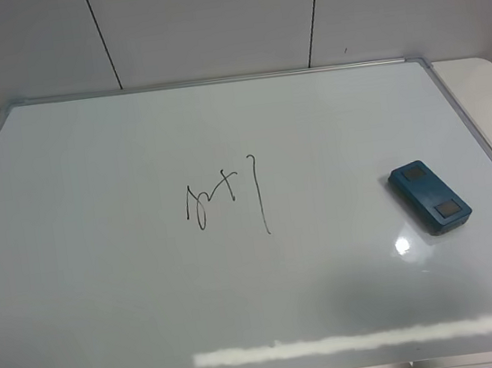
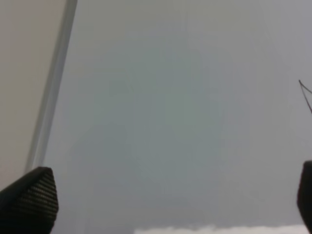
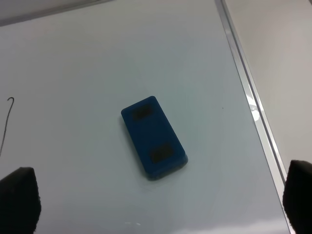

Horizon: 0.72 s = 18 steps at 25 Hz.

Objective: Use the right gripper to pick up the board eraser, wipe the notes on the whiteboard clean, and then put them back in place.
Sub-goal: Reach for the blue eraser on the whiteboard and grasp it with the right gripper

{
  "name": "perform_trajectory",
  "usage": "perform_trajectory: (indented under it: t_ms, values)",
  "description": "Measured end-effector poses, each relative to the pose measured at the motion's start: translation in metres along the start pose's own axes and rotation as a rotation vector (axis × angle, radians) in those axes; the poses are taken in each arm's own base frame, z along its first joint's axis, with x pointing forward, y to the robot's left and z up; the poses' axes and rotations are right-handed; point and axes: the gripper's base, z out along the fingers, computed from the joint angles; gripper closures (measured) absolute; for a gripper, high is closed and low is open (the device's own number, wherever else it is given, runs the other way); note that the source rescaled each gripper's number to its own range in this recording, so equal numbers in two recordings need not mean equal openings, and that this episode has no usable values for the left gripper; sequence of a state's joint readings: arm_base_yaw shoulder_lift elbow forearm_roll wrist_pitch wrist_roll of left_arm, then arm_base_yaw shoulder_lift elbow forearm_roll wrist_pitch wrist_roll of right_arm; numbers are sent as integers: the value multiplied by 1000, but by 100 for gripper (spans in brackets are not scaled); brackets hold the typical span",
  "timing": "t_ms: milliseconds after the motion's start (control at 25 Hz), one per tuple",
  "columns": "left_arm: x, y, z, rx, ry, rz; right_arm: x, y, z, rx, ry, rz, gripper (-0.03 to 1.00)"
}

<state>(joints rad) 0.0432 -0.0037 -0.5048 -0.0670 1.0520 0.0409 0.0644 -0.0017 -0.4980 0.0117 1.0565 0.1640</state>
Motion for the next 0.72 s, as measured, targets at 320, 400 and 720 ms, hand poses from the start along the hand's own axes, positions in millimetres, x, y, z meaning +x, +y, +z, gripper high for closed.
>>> perform_trajectory:
  t_ms: [320, 400, 720]
  values:
    - [0, 0, 0, 0, 0, 1, 0, 0, 0, 0, 0, -9, -3]
    - [0, 0, 0, 0, 0, 1, 0, 0, 0, -2, 0, -8, -3]
    - [0, 0, 0, 0, 0, 1, -3, 1, 3, 4, 33, 5, -3]
